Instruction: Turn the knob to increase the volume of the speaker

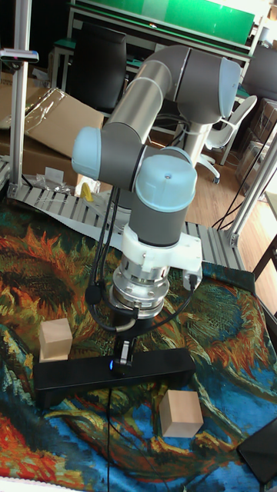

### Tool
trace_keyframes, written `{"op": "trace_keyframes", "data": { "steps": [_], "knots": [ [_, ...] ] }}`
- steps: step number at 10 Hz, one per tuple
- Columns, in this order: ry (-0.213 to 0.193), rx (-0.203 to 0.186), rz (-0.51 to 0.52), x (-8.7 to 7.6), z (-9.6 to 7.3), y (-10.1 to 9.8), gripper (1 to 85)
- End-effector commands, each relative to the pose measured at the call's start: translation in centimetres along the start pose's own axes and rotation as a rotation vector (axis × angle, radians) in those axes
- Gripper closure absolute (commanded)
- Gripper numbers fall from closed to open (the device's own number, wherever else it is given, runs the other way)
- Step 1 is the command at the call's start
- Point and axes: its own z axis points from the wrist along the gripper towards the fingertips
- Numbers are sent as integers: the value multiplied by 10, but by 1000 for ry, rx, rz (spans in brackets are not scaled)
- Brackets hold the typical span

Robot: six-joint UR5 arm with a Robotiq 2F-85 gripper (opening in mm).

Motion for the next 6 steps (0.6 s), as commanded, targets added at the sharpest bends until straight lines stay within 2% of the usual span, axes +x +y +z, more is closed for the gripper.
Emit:
{"op": "trace_keyframes", "data": {
  "steps": [1, 3, 5, 6],
  "knots": [
    [-29, -22, 95, -5, -1, 6, 530],
    [-36, -37, 87, -1, 2, 12, 523],
    [-25, -37, 78, 1, 0, 11, 410],
    [-20, -38, 76, 1, -1, 10, 390]
  ]
}}
